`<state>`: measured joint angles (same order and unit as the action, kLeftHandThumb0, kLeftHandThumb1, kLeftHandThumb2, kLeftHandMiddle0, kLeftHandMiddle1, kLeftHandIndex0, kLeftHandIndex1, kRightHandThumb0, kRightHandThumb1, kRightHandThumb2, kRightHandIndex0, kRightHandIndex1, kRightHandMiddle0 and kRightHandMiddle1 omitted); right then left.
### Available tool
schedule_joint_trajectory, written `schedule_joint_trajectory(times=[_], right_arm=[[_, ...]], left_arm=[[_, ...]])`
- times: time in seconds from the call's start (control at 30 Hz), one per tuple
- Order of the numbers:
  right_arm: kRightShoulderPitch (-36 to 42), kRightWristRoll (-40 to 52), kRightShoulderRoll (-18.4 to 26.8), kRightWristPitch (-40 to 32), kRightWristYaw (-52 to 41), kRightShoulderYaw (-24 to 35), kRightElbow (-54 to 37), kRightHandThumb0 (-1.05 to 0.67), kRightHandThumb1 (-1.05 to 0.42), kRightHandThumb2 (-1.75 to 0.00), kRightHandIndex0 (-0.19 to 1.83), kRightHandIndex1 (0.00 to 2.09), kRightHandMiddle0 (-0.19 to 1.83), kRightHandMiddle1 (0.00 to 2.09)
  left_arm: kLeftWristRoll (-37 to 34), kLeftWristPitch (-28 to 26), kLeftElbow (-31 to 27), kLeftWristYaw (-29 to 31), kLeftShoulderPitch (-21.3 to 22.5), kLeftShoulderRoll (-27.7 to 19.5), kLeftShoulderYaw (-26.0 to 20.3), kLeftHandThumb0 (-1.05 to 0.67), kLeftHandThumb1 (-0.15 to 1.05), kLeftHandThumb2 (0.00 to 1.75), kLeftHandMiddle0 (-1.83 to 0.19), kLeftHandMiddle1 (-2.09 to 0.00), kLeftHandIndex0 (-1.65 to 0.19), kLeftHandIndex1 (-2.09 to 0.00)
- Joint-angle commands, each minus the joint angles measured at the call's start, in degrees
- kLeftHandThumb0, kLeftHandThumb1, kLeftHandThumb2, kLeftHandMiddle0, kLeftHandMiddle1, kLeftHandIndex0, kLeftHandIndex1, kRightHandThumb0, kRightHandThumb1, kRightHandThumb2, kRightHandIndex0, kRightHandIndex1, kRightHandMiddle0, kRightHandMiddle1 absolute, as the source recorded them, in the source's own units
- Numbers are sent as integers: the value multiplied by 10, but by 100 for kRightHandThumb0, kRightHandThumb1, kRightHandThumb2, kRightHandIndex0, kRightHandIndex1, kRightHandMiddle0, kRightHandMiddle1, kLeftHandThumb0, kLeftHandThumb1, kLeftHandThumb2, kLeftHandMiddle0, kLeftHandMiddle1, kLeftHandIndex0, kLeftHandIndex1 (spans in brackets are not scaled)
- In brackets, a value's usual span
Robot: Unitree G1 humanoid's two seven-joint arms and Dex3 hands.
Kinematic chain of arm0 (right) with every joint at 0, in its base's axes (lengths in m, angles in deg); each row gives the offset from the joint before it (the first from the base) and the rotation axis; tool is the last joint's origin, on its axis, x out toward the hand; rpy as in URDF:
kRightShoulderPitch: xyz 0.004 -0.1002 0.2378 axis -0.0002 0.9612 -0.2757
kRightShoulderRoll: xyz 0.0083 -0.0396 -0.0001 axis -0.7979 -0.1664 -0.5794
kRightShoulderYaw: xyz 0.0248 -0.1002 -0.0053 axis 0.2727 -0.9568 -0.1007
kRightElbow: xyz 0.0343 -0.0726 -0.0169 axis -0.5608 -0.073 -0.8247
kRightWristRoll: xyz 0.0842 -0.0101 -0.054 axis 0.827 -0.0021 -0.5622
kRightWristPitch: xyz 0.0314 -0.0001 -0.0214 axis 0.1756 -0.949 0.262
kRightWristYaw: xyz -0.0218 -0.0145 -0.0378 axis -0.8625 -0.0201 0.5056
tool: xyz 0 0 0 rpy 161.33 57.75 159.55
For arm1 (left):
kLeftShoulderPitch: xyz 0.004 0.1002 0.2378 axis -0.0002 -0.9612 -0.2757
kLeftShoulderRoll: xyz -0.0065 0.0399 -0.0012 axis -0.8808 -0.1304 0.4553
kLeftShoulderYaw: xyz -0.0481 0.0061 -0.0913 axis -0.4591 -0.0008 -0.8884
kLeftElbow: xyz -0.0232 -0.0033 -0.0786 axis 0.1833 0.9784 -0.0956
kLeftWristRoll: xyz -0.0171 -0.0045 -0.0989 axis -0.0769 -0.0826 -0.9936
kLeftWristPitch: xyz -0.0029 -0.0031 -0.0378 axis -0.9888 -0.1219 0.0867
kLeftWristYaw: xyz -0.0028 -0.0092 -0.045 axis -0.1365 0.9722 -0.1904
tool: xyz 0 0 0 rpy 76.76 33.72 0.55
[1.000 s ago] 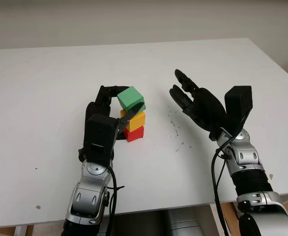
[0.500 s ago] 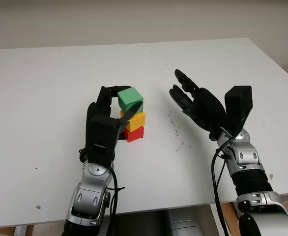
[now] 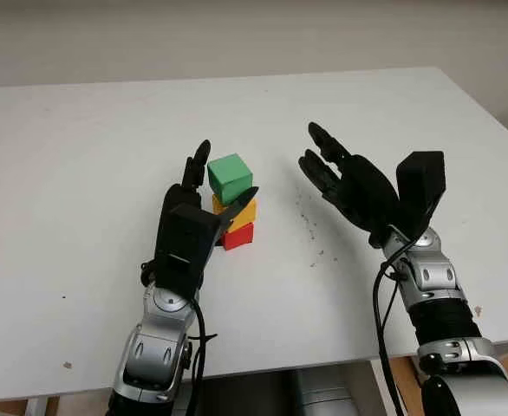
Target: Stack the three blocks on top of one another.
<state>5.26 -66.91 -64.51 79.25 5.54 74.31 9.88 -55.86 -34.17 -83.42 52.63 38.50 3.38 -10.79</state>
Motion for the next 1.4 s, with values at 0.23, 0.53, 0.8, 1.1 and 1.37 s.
schedule_joint_trajectory(times=[0.23,0.53,0.8,1.1,1.37], right_arm=[[0,1,3,7,1,5,-1,-67,-105,-27,-11,5,-6,5],[-3,-2,1,16,9,5,3,-69,-105,-37,-10,6,-8,5],[-11,7,-1,44,8,13,22,-70,-105,-60,-18,3,-15,3],[-23,8,-5,54,16,17,42,-68,-105,-62,-19,0,-19,1],[-29,11,-21,71,32,23,48,-66,-105,-70,-19,0,-19,0]], left_arm=[[9,26,-49,2,-22,5,7,-84,105,16,19,-1,19,-1],[31,174,-110,-92,-70,26,-31,-81,105,72,13,-4,18,-2],[-3,244,-154,-133,-62,21,-132,-79,105,69,6,-7,7,-8],[-98,200,-91,-76,-29,-27,-242,-78,105,69,15,-2,14,-4],[-120,315,162,14,-6,-130,-250,-67,105,73,12,-5,11,-5]])
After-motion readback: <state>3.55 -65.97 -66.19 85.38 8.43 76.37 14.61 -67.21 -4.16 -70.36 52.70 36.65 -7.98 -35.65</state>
